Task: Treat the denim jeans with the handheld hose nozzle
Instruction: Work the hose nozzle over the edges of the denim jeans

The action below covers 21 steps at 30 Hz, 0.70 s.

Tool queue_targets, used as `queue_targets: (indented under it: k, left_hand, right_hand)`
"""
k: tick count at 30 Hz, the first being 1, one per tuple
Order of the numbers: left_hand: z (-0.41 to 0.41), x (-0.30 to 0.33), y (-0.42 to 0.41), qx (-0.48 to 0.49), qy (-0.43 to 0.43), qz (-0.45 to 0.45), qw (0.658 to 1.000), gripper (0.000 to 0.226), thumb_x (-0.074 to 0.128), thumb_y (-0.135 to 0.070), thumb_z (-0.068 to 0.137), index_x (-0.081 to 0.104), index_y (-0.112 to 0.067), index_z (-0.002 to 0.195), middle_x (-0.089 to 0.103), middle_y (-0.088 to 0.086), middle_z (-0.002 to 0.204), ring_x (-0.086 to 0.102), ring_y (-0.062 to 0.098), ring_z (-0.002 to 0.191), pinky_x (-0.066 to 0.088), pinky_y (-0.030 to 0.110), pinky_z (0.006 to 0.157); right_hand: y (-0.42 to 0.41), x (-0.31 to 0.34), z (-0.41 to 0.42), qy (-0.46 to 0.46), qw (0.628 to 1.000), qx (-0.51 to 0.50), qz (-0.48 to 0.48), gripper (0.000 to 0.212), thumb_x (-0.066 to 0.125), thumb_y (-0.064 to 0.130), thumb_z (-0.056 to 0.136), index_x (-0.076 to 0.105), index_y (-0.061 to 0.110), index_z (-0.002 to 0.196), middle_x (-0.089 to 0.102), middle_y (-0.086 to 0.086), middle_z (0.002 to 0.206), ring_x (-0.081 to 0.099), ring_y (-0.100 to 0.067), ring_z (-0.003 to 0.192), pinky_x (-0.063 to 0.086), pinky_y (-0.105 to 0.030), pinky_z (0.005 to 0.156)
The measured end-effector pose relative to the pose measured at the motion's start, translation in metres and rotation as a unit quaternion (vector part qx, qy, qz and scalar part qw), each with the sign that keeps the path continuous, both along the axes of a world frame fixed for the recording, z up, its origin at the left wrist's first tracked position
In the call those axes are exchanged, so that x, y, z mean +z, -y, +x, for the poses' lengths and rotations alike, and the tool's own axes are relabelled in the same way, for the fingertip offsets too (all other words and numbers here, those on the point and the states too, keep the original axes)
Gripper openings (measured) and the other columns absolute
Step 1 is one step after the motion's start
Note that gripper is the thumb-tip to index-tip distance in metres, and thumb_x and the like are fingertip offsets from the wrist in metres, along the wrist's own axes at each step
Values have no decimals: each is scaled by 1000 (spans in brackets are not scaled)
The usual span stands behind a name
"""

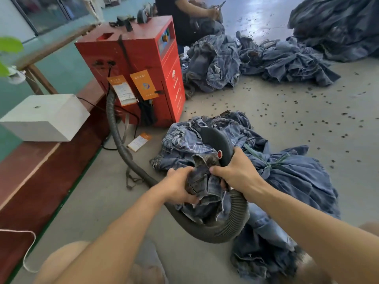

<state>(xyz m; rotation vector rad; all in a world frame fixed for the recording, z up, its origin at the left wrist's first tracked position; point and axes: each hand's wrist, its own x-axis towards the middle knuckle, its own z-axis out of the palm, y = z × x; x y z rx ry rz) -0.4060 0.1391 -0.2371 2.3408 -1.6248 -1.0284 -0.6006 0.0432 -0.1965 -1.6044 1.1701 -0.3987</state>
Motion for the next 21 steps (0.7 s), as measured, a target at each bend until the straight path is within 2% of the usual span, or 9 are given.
queue_targets:
  k: [4,7,8,10,12,13,15,19,21]
  left_hand:
    - [-14,-34,-15,128,156,-34,979,42,69,-55,86,42,-27,103,57,9,119,57,38,110,51,46,82]
    - [-40,-46,-26,327,-74,20,942,48,53,-57,96,52,-12,114,71,14,108,70,40,94,58,46,78]
    - [-50,-44,-28,401,-259,62,876,57,50,-60,96,60,-8,118,75,15,101,74,37,84,62,47,75]
    - [-53,-37,-27,507,-566,44,648,71,40,-65,97,67,-6,125,78,20,96,77,37,75,63,46,65]
    - [-39,-33,-25,567,-675,-49,470,86,28,-69,99,56,2,139,69,28,123,71,41,103,59,50,81]
    - [-32,-30,-26,578,-687,-73,434,93,27,-73,98,50,6,141,62,30,133,63,44,118,53,55,91]
    - [-26,-25,-32,560,-711,-73,420,101,38,-78,94,51,10,140,62,37,130,61,49,120,47,62,98]
    - [-24,-14,-43,449,-719,-26,530,74,56,-59,94,61,-2,140,61,27,139,58,45,131,43,56,113]
    - [-19,-14,-44,424,-716,-63,551,57,56,-41,97,61,-6,141,57,22,146,54,39,137,40,52,117]
  right_hand:
    - [-24,1,-29,-21,1000,-11,-12,42,82,21,84,45,25,105,71,-13,78,68,-21,49,56,-35,46]
    - [-52,-3,-49,-24,1000,-6,1,40,81,21,83,45,26,102,70,-12,75,67,-20,47,52,-31,44]
    - [-63,-7,-54,-27,1000,-1,3,40,81,20,84,46,26,101,69,-11,73,66,-20,46,51,-29,43]
    - [-84,-18,-63,-33,999,4,-1,39,80,18,86,45,27,99,68,-7,70,66,-18,44,49,-27,42]
    - [-100,-28,-70,-44,999,4,0,38,80,16,87,45,26,98,67,-2,61,64,-16,42,47,-25,41]
    - [-105,-32,-72,-43,999,3,6,37,79,16,88,45,25,98,66,-2,57,64,-17,42,47,-26,41]
    - [-111,-38,-75,-33,999,4,27,35,79,16,88,46,22,100,67,-3,54,64,-20,43,48,-27,42]
    - [-115,-38,-75,-21,998,29,49,39,83,28,84,48,23,100,71,0,59,67,-17,47,47,-24,42]
    - [-114,-38,-74,-8,999,12,50,40,84,35,85,49,22,99,69,2,57,65,-16,45,46,-22,40]
